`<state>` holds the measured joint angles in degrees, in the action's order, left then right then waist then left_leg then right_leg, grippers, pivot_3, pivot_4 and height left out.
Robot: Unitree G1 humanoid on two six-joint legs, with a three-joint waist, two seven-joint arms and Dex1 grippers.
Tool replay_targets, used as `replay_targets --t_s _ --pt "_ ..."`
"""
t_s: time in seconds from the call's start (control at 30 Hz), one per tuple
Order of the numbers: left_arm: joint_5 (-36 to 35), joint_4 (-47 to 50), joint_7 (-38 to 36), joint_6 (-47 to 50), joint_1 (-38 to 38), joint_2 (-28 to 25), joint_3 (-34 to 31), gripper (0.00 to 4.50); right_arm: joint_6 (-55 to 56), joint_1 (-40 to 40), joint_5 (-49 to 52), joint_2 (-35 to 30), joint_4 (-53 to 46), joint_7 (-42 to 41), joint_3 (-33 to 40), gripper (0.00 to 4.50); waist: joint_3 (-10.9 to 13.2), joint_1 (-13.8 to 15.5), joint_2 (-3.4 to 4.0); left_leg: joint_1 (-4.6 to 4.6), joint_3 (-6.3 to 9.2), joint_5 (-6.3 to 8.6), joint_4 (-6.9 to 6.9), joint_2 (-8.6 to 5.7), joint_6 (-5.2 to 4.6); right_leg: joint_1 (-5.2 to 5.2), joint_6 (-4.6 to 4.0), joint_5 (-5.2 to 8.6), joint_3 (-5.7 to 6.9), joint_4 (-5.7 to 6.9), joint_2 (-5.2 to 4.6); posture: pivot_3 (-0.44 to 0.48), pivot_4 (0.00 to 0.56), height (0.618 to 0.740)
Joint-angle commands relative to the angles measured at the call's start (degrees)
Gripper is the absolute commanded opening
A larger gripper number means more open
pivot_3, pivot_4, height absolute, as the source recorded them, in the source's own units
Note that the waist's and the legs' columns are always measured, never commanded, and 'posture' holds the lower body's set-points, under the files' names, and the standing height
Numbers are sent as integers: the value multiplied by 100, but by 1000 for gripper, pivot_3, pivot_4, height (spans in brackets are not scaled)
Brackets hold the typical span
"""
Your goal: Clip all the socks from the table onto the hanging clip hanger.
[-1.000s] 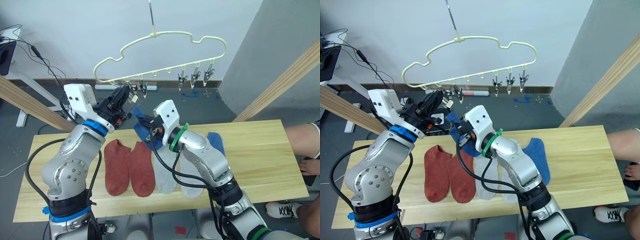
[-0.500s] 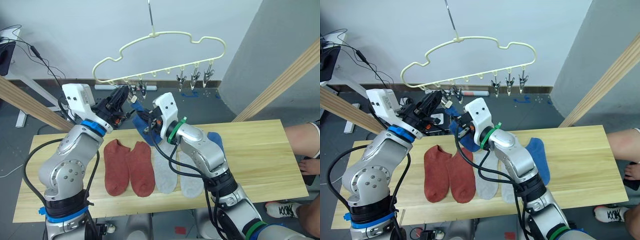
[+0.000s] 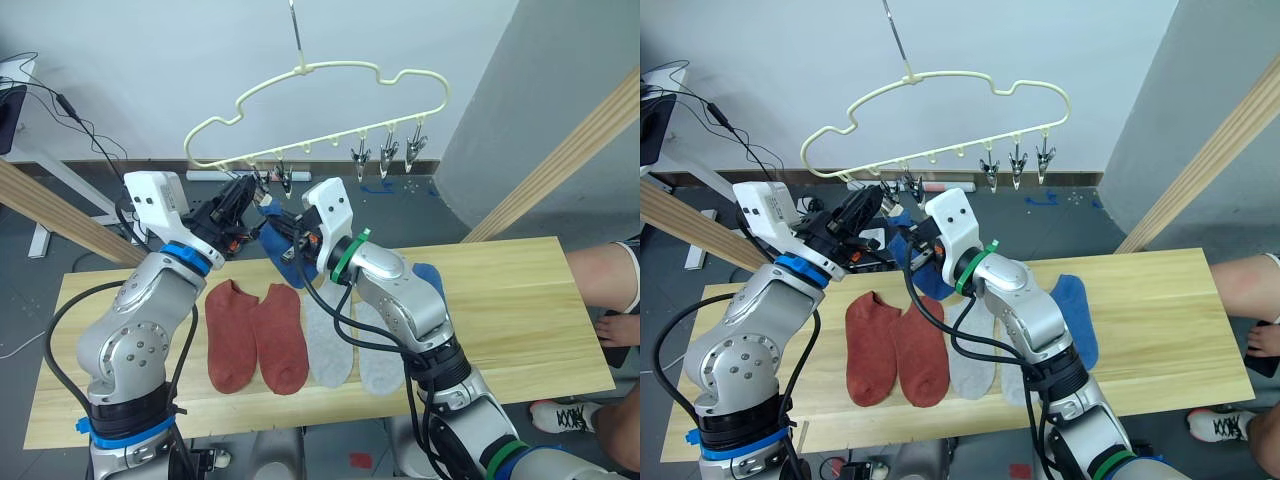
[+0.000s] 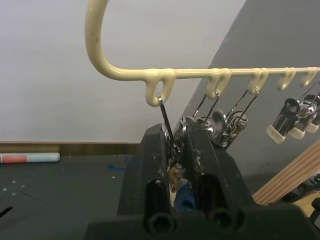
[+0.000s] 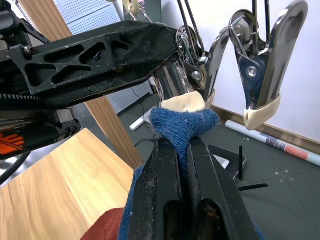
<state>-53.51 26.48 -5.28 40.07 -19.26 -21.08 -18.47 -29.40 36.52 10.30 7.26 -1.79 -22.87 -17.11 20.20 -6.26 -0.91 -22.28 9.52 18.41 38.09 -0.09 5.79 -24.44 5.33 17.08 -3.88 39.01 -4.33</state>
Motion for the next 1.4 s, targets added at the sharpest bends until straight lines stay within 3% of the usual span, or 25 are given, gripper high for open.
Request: replay_targets --t_s 0.03,0.23,0.37,0.63,0.87,0.93,1.1,1.4 --pt "-366 263 163 133 68 -12 -146 544 152 -8 69 106 -237 -65 -87 0 0 -2 0 0 0 0 0 0 0 0 0 0 0 0 0 -79 338 740" --pt "-1146 287 514 398 156 -6 -272 2412 222 19 49 158 -150 -79 -107 0 -2 -11 -3 0 0 0 0 0 0 0 0 0 0 0 -1 -79 338 740" --pt "-1439 406 403 544 427 -327 -342 3527 247 -4 42 172 -146 -111 -165 0 -5 -20 -8 0 0 0 0 1 0 -3 0 0 0 1 -1 -76 333 740" --pt "-1379 570 117 437 841 -924 -459 3527 341 -6 4 124 -122 -176 -280 0 -7 -19 -12 0 -4 -1 -1 4 2 -13 -9 -5 6 4 -1 -63 329 740" --pt "-805 789 -123 149 946 -1102 -289 3571 255 -101 -143 -252 -337 -335 -460 2000 -11 -13 -18 0 -6 -3 -2 7 5 -16 -13 -8 11 5 -1 -62 327 740" --pt "-529 857 -205 19 995 -1137 -231 3571 150 -196 -140 -486 -589 -406 -431 2000 -11 -9 -18 0 -7 -3 -2 7 6 -16 -13 -8 11 5 -1 -65 329 740" --pt "1000 1062 -550 -842 1167 -1222 349 3571 -422 -652 73 -1548 -1701 -773 -143 2000 -11 25 -19 -7 -11 -3 -3 4 5 -20 -13 -8 13 1 -6 -73 333 740" --pt "3092 727 -413 -2405 1351 -254 1472 3571 -672 -1156 607 -3215 -3035 -1488 814 2000 -12 30 -20 -16 -23 -2 4 4 1 -24 -9 -12 8 4 -8 -128 342 740"
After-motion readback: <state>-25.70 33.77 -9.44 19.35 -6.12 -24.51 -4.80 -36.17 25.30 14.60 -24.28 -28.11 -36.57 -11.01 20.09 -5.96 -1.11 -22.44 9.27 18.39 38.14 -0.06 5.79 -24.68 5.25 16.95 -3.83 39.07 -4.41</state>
